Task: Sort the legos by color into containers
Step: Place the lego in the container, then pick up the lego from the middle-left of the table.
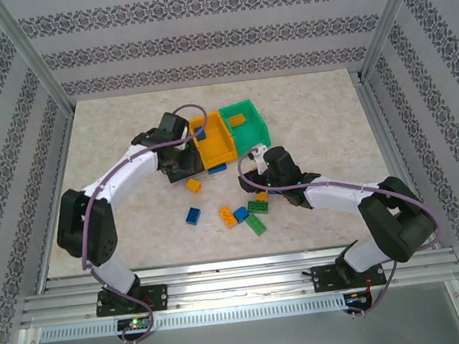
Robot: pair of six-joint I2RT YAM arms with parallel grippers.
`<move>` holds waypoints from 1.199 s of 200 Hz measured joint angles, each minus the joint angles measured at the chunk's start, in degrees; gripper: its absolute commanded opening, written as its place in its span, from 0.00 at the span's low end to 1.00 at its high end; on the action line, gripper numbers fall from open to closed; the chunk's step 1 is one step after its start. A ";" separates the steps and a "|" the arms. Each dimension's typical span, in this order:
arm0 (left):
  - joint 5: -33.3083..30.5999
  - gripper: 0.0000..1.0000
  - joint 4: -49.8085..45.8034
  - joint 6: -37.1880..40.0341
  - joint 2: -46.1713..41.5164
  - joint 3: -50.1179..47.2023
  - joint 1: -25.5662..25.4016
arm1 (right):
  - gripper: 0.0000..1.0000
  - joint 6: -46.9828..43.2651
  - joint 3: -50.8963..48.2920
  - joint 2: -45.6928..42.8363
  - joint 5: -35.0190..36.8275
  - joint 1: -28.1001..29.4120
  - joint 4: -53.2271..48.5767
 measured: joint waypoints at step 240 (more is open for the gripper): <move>6.67 0.31 -0.07 -6.03 -0.79 -15.06 -7.72 | 0.54 4.07 -3.17 -3.41 -2.38 -4.22 3.87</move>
